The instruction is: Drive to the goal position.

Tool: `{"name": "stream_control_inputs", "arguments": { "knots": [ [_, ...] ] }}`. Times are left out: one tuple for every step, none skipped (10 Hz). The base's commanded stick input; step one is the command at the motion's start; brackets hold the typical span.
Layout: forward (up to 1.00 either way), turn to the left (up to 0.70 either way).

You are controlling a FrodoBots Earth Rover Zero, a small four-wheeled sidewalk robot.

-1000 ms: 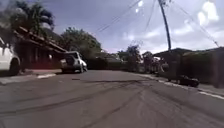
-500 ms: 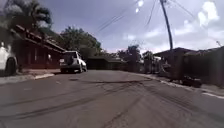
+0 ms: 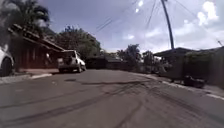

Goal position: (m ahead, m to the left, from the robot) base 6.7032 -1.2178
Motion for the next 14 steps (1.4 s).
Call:
{"name": "stream_control_inputs", "arguments": {
  "knots": [
    [0.45, 0.0],
    [0.45, 0.0],
    [0.45, 0.0],
    [0.45, 0.0],
    [0.45, 0.0],
    [0.45, 0.0],
    [0.45, 0.0],
    [0.45, 0.0],
    [0.45, 0.0],
    [0.45, 0.0],
    [0.45, 0.0],
    [0.45, 0.0],
    [0.45, 0.0],
    [0.45, 0.0]
  ]
}}
